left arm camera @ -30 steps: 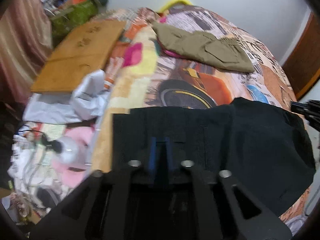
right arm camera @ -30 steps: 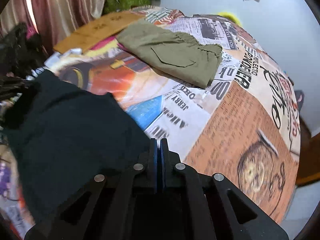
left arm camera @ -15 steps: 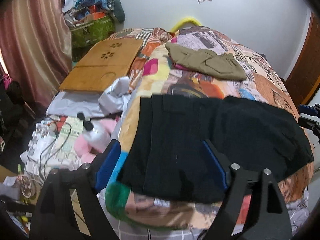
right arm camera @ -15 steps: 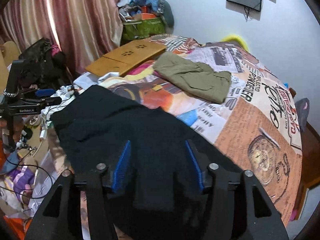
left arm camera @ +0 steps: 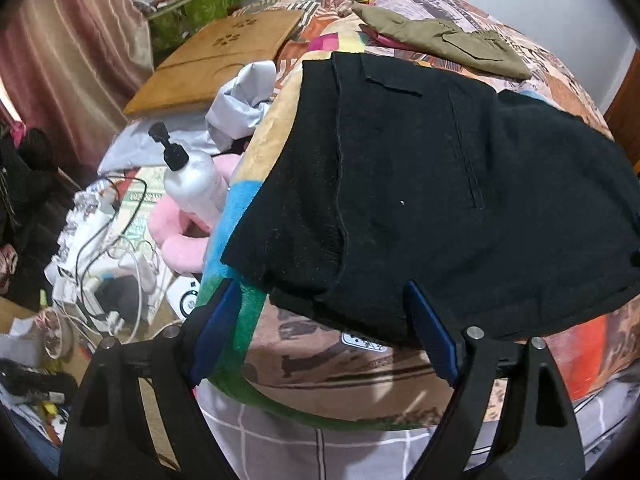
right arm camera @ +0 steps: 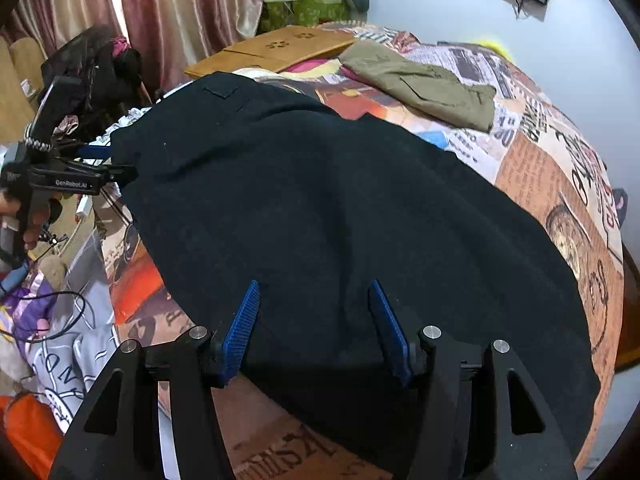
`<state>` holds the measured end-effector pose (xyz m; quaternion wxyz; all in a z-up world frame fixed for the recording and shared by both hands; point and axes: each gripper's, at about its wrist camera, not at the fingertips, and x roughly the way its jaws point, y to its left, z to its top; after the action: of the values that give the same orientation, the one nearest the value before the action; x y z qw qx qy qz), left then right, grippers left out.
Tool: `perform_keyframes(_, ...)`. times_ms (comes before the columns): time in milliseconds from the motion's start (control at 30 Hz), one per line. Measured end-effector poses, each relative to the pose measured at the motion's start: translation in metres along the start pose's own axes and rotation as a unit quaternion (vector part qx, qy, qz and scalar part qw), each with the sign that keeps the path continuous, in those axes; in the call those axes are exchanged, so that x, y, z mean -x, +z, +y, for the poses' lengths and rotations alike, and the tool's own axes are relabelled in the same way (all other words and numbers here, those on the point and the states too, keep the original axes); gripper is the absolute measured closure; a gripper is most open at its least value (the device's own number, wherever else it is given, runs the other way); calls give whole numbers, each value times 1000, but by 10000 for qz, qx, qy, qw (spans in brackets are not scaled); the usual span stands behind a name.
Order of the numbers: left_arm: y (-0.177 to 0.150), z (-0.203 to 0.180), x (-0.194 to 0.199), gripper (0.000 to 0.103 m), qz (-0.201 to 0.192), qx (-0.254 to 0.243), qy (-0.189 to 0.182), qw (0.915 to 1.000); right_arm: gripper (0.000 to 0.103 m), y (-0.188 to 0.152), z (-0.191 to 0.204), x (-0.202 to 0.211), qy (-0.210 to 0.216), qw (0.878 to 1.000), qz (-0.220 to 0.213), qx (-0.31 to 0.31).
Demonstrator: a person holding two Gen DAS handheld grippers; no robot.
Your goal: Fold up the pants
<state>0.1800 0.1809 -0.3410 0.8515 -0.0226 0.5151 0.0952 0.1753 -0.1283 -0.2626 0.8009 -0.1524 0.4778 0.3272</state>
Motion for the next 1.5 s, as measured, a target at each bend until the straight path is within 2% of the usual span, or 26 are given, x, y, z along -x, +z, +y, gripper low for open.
perform_keyframes(133,-2,-1,-1,14,-27,-204,72,9998,50,-7,-6,4,36,9999,105,34)
perform_keyframes(267,0,7,-5,9,29,-105,-21,9999,50,-14,-8,8,96,9999,10,-132)
perform_keyframes(367,1,8,0,10,-41,-99,-59,9999,49,-17,-12,13,159,9993,-92,-322)
perform_keyframes(500,9,7,18,18,-55,29,-186,9998,49,-20,-29,28,264,9965,-179,-771)
perform_keyframes(600,23,-2,42,18,-383,14,-234,9990,49,-22,-49,43,54,9939,-372,-1039)
perform_keyframes(700,40,-20,65,18,-711,-123,-356,9968,46,-29,-75,66,-344,9881,-660,-1349)
perform_keyframes(867,70,-59,86,18,-1160,-417,-556,9908,41,-51,-124,97,-929,9720,-941,-1942)
perform_keyframes(967,94,-74,71,18,-1109,-419,-564,9913,41,-70,-160,109,-1324,9582,-940,-2356)
perform_keyframes(1100,120,-74,34,19,-795,-225,-451,9956,40,-100,-212,114,-1774,9370,-785,-2905)
perform_keyframes(1167,128,-71,17,23,-667,-140,-314,9972,40,-114,-237,110,-1874,9272,-644,-3180)
perform_keyframes(1233,137,-64,-4,32,-461,-26,-191,9988,40,-128,-254,105,-1815,9201,-554,-3427)
perform_keyframes(1333,144,-52,-29,40,-251,123,-20,9996,40,-143,-277,91,-1725,9099,-433,-3748)
perform_keyframes(1400,148,-47,-43,40,-142,182,122,9997,40,-149,-288,79,-1699,9064,-340,-3852)
perform_keyframes(1500,151,-45,-51,39,-149,143,146,9997,40,-157,-302,60,-1415,9042,-221,-4025)
